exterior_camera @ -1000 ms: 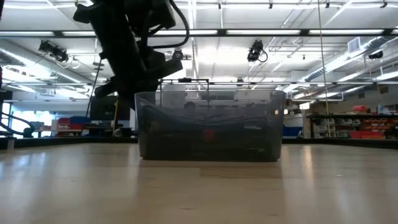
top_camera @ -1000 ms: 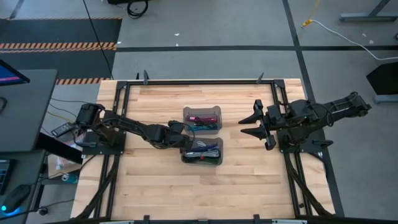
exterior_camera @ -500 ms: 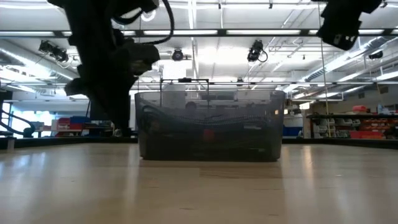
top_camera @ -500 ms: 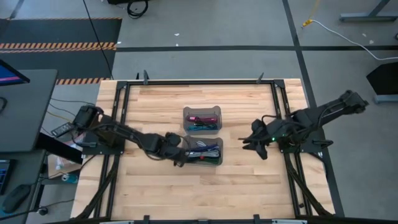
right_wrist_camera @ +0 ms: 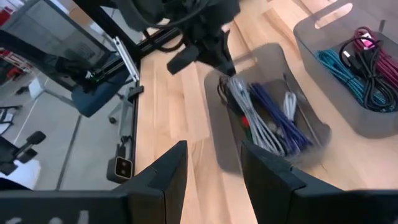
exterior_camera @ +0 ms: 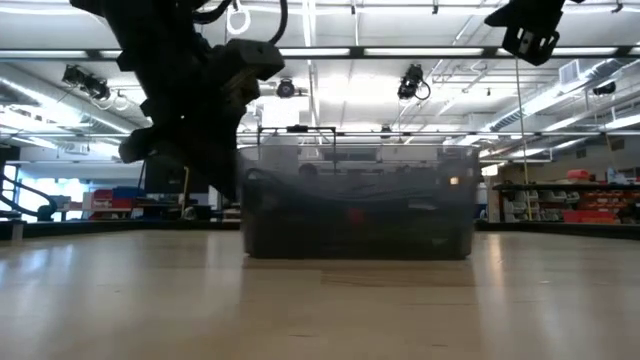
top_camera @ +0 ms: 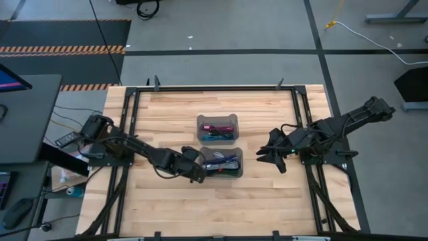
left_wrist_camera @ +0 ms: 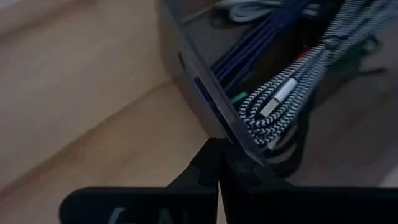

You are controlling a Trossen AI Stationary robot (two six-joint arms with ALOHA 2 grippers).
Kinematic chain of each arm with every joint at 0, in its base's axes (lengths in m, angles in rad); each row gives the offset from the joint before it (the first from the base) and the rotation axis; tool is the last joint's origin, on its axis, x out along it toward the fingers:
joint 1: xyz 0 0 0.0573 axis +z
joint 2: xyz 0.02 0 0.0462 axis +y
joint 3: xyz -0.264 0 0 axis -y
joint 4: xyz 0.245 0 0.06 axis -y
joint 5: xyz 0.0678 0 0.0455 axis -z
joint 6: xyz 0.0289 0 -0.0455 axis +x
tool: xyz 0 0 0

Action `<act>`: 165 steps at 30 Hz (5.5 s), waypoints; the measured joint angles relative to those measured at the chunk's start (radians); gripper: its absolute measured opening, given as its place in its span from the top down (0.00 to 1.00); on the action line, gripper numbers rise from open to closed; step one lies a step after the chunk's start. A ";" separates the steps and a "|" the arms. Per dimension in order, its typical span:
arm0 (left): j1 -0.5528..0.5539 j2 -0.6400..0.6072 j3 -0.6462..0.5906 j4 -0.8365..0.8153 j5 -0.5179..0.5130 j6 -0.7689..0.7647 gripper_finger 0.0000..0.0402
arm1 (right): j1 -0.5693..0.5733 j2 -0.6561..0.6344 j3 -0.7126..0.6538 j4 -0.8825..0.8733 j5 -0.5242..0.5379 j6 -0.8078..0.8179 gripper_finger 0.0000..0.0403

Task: Pick and place USB-C Cables
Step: Adjust the bottom black transparent bin, then return to Home Position

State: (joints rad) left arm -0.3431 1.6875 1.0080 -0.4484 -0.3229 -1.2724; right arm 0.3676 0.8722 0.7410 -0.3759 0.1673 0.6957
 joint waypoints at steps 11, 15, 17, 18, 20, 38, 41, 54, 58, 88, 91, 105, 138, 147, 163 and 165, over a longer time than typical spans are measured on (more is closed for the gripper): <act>0.000 0.003 0.000 0.002 -0.031 0.001 0.99 | 0.000 0.001 0.001 -0.130 -0.035 0.085 0.61; -0.001 0.003 0.000 0.001 -0.031 0.002 0.99 | 0.007 0.034 0.000 -0.299 -0.084 0.236 0.61; -0.001 0.003 0.000 0.000 -0.031 0.002 0.99 | 0.020 0.066 -0.004 -0.309 -0.095 0.286 0.61; -0.001 0.003 0.000 0.000 -0.031 0.002 0.99 | 0.026 0.080 -0.012 -0.299 -0.102 0.306 0.61; -0.001 0.003 0.000 -0.003 -0.031 0.006 0.99 | 0.037 0.119 -0.036 -0.264 -0.110 0.342 0.61; -0.013 0.003 0.001 -0.049 0.026 0.089 0.99 | -0.017 0.437 -0.301 0.452 -0.138 0.338 0.61; -0.019 0.003 0.001 -0.053 0.029 0.091 0.99 | -0.052 0.468 -0.301 0.517 -0.155 0.297 0.61; -0.021 0.002 0.001 -0.051 0.031 0.088 0.99 | -0.162 0.485 -0.301 0.613 -0.234 0.182 0.61; -0.021 0.002 0.001 -0.050 0.031 0.084 0.99 | -0.180 0.485 -0.301 0.632 -0.248 0.159 0.61; -0.043 -0.631 0.001 -0.225 -0.355 0.423 0.99 | -0.207 -0.341 -0.300 0.697 -0.354 -0.431 0.61; -0.076 -0.702 0.001 -0.202 -0.436 0.594 0.99 | -0.207 -0.430 -0.299 0.684 -0.394 -0.436 0.61; -0.150 -0.760 -0.009 -0.297 -0.550 0.781 0.99 | -0.207 -0.718 -0.102 0.001 -0.401 -0.612 0.61; -0.265 -0.975 -0.880 1.052 -0.567 0.895 0.99 | -0.207 -0.866 -0.531 0.385 -0.472 -0.646 0.61; -0.284 -0.975 -0.935 1.172 -0.605 0.968 0.99 | -0.207 -0.866 -0.532 0.391 -0.467 -0.638 0.61; -0.284 -0.976 -0.935 1.273 -0.269 0.955 0.96 | -0.207 -0.866 -0.531 0.358 -0.192 -0.488 0.61; -0.283 -0.976 -0.935 1.308 -0.097 1.075 0.97 | -0.207 -0.866 -0.531 0.363 -0.183 -0.488 0.61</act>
State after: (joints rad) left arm -0.6262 0.7113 0.0731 0.8598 -0.4199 -0.1979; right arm 0.1604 0.0059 0.2096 -0.0134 -0.0155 0.2075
